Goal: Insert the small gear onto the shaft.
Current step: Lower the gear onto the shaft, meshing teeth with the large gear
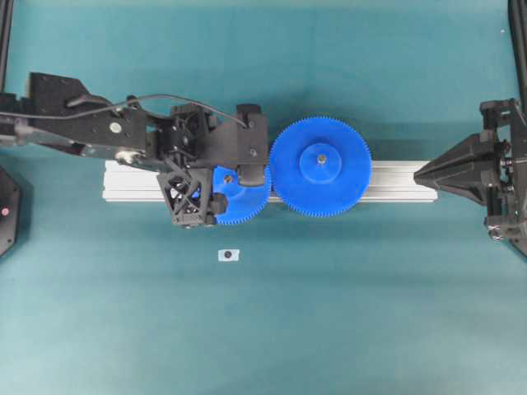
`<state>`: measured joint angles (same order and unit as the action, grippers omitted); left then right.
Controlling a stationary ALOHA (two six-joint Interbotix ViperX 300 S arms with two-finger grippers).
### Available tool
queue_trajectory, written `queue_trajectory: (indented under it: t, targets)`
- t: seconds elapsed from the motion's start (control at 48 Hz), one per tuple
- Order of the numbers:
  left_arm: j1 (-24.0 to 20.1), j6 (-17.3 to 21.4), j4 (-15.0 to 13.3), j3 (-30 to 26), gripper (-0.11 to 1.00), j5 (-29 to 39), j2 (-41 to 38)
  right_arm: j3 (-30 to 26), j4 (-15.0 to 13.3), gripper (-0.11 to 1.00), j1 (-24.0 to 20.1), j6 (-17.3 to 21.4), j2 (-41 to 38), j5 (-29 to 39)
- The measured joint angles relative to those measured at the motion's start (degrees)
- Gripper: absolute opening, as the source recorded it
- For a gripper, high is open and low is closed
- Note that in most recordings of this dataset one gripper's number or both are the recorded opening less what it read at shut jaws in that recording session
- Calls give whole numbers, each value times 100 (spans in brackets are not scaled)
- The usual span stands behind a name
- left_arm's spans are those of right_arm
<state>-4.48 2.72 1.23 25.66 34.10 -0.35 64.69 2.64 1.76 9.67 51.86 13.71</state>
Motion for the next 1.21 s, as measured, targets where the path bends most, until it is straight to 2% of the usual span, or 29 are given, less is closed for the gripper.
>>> queue_trajectory:
  t: [0.458,0.771,1.083,1.208]
  targets:
    - [0,0,0,70,87,-9,290,0,9,13,9,26,0,0]
    - [-9,-53,0,281,87,-387,26,18,9,13,0,26,9,-53]
    - [70,-703,26,141,87,-712,-492,18,9,13,9,26,9,-53]
    - [70,-791,26,35,87,-747,-571,26,9,13,9,26,9,-53]
